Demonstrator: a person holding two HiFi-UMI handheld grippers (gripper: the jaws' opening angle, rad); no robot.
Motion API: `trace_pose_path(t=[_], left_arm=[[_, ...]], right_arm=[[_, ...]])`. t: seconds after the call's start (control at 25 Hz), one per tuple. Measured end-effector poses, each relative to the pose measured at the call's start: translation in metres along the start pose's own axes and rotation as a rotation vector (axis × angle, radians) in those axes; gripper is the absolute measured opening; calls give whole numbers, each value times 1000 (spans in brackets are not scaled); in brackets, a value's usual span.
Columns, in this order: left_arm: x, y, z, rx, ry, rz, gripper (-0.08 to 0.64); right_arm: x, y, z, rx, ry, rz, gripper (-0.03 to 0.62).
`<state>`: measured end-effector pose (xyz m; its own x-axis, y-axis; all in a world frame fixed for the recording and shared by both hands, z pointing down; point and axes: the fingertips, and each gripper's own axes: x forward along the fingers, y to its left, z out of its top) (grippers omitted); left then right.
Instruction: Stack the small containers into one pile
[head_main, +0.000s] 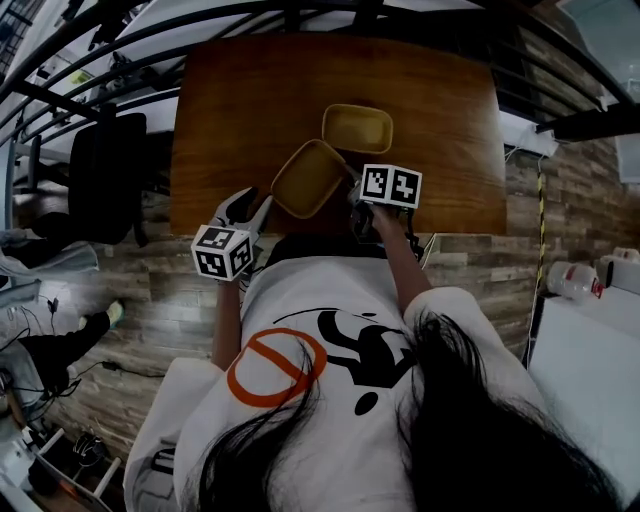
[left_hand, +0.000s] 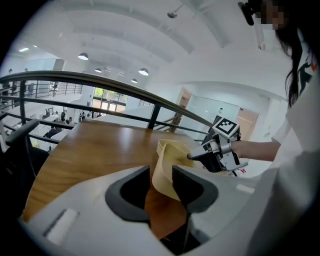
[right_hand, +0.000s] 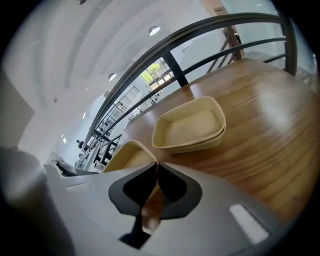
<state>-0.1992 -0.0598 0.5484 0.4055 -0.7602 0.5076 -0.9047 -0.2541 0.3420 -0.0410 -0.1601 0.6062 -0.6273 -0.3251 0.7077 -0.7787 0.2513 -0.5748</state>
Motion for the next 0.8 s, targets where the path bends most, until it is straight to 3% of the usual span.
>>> trace_pose_path(t=[0.32, 0.8], left_arm=[[27, -32, 24, 64, -26, -122, 129], [57, -71, 48, 118, -49, -243, 129]], right_arm=[[-33, -19, 38, 188, -149, -13, 37], [-66, -87, 66, 510, -365, -191, 35]])
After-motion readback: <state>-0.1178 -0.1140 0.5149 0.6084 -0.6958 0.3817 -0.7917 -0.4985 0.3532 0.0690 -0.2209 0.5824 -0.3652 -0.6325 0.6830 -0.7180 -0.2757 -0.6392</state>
